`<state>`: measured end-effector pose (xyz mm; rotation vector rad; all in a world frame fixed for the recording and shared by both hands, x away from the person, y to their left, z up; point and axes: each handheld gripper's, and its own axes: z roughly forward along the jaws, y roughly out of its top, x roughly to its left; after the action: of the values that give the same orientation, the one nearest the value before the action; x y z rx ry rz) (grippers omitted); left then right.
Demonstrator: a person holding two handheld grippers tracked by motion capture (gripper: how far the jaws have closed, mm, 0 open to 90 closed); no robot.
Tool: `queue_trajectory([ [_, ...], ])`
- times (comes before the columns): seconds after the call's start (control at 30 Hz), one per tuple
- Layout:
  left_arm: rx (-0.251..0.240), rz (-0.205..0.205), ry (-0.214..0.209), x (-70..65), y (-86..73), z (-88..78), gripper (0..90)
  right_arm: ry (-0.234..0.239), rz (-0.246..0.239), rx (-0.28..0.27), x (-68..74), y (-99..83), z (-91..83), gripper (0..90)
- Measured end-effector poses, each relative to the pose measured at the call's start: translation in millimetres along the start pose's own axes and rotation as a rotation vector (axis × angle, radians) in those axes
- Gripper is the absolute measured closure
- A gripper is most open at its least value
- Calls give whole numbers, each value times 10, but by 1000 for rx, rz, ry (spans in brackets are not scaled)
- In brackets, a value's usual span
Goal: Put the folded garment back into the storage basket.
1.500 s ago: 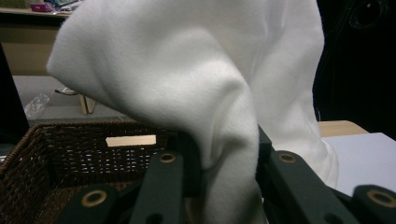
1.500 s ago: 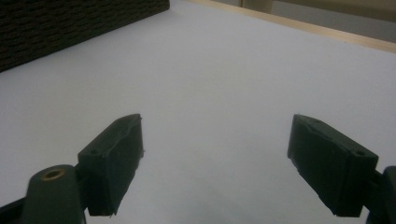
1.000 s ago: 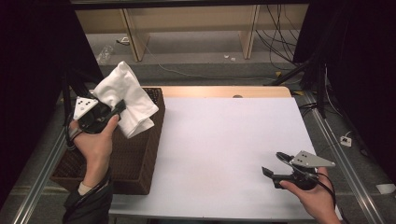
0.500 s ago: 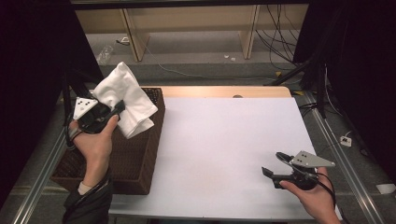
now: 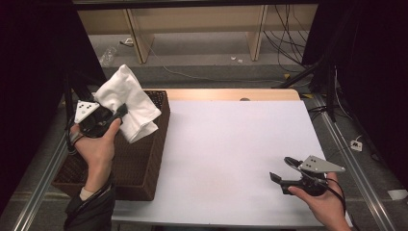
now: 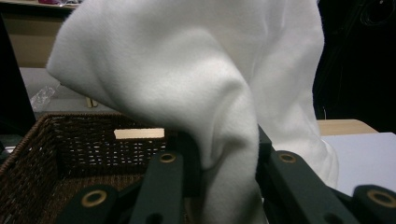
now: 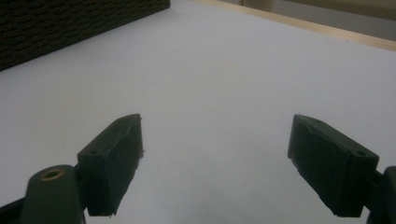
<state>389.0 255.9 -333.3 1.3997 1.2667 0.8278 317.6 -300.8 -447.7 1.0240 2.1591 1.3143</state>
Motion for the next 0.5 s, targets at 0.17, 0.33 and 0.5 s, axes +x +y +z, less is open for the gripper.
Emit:
queue_trajectory([
  [0.17, 1, -3, 4, 17, -3, 0, 738, 0, 1, 1, 0, 0, 1, 187],
  [0.33, 3, -2, 7, 26, -11, 7, 738, 1, 0, 0, -1, 0, -1, 187],
  [0.5, 5, -3, 11, 34, -16, 11, 738, 1, -1, 0, 0, 0, 1, 187],
])
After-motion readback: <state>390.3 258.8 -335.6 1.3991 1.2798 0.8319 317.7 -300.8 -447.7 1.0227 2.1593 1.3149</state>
